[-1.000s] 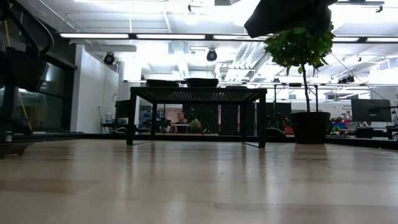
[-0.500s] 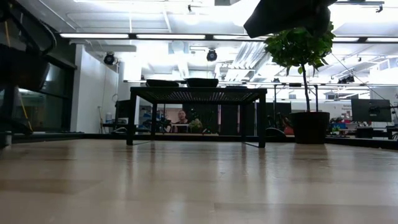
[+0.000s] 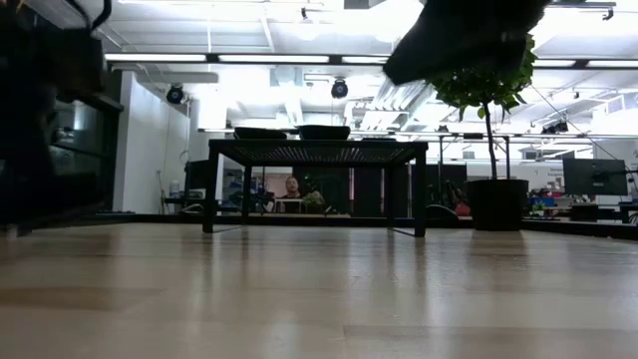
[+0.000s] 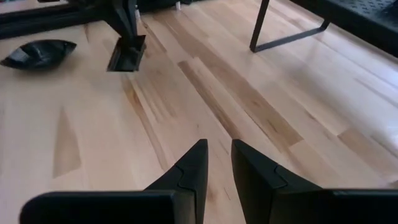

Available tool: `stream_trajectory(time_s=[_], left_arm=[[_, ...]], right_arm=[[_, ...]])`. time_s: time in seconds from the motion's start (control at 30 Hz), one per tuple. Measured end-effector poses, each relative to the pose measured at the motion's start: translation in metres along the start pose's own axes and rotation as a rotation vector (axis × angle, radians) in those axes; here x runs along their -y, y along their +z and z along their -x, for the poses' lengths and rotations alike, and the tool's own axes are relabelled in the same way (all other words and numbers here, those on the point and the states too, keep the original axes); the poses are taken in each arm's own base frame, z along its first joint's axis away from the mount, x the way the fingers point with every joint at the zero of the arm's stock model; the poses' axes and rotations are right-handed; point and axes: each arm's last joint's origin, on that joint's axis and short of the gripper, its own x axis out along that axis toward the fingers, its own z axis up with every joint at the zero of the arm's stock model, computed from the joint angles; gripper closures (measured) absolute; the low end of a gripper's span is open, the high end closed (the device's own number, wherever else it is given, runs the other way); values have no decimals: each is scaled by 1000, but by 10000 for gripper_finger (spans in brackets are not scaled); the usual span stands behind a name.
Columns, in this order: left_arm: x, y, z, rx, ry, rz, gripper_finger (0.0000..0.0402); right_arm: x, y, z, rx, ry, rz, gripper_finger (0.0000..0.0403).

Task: Pick & Place Mini shaped plates
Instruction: Stack the square plate on top of the square plate on the shelf

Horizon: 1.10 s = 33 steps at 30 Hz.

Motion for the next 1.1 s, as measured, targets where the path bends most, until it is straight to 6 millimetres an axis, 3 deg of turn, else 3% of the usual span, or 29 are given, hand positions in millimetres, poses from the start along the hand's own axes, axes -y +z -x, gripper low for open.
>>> stream_trajectory(time_s=[0.27, 0.57, 0.8, 1.1], left_arm=[[12, 16, 9, 281, 64, -221, 401], [20, 29, 15, 585, 233, -481, 401], [30, 35, 15, 737, 368, -586, 401], [42, 30, -7, 813, 540, -660, 401]], right_arm=[[-23, -18, -28, 216, -68, -150, 336], [-42, -34, -61, 380, -103, -94, 336], [-37, -28, -86, 435, -114, -34, 336], [-23, -5, -107, 501, -77, -20, 324]])
